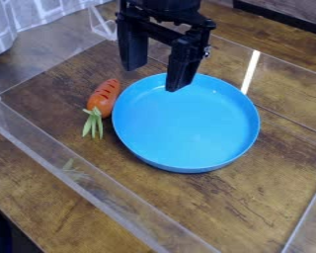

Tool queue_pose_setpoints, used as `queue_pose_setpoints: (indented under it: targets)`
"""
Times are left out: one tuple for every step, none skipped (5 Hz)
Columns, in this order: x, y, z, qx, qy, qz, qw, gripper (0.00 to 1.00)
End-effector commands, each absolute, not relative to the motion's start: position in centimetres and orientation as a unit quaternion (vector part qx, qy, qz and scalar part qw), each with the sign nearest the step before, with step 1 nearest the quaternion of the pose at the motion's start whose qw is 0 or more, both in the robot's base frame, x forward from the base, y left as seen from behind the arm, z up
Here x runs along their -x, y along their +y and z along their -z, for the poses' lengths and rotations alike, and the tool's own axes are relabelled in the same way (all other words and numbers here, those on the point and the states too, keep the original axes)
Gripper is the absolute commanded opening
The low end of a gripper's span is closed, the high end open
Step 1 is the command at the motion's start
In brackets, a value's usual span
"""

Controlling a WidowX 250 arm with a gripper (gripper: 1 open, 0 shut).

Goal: Put the carrot in the blue tray

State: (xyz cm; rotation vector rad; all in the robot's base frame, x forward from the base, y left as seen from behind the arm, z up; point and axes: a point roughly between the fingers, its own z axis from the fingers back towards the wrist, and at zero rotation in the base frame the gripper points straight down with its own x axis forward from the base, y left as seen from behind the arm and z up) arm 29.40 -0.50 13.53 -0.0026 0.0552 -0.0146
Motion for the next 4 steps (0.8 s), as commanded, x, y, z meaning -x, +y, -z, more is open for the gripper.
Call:
queue_pose_setpoints:
  targets:
    - [-29.4, -0.2, -13.0, 0.004, 0.033, 0.002, 0.999, 1.0]
    - [-29.4, 0.1, -12.4, 0.006, 0.037, -0.005, 0.999, 1.0]
    - [-29.3, 0.4, -11.9, 0.008, 0.042, -0.011, 0.999, 1.0]
    - [-29.3, 0.8, -11.4, 0.01, 0.044, -0.019, 0.999, 1.0]
